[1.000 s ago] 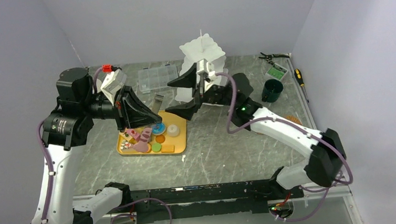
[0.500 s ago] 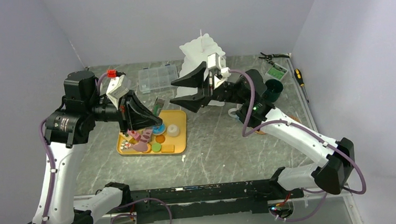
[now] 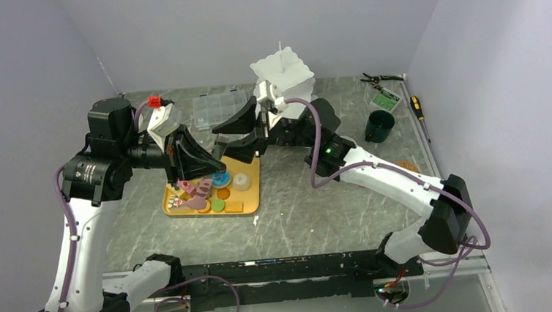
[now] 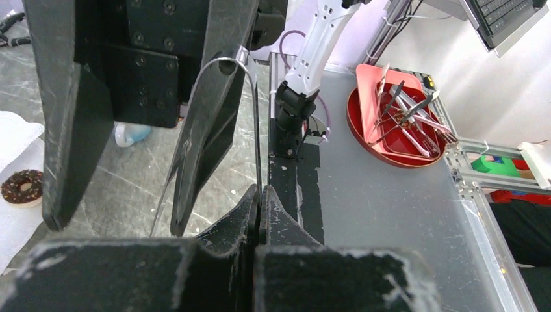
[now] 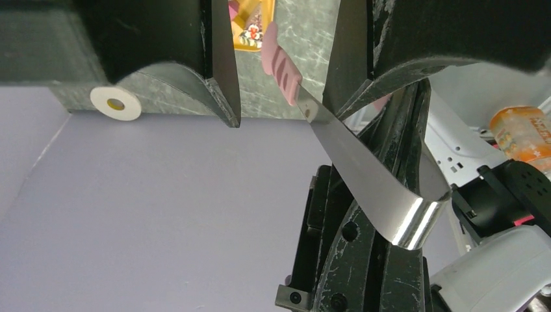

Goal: Serve the afternoon tea
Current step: Adjust the clamp.

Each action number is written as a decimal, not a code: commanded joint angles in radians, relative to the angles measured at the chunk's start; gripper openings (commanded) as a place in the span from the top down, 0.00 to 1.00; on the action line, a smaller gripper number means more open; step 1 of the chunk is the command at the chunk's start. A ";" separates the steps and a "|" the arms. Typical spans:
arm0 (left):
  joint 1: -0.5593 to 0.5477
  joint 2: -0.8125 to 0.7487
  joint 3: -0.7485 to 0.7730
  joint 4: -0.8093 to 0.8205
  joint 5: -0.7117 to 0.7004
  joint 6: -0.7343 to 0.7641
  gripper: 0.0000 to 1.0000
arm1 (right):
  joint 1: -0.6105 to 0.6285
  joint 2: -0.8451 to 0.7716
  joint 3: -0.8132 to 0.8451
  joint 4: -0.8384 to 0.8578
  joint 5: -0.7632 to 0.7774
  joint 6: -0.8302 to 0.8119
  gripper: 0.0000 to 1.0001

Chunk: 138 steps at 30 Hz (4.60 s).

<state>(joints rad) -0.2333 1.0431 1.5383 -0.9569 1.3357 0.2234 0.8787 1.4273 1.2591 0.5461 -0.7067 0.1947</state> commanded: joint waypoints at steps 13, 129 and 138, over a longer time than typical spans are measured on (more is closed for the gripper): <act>-0.003 -0.034 0.013 -0.005 -0.012 0.042 0.39 | 0.023 -0.011 0.011 0.185 0.107 0.023 1.00; -0.003 -0.072 -0.029 -0.128 -0.168 0.363 0.97 | -0.061 -0.035 0.232 -0.248 -0.180 0.007 0.29; -0.003 -0.076 -0.029 -0.151 -0.181 0.411 0.97 | -0.061 -0.030 0.245 -0.275 -0.170 -0.010 0.18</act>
<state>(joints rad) -0.2344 0.9825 1.4834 -1.0920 1.1427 0.5766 0.8230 1.4075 1.4670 0.2619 -0.8906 0.2005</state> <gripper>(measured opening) 0.100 0.809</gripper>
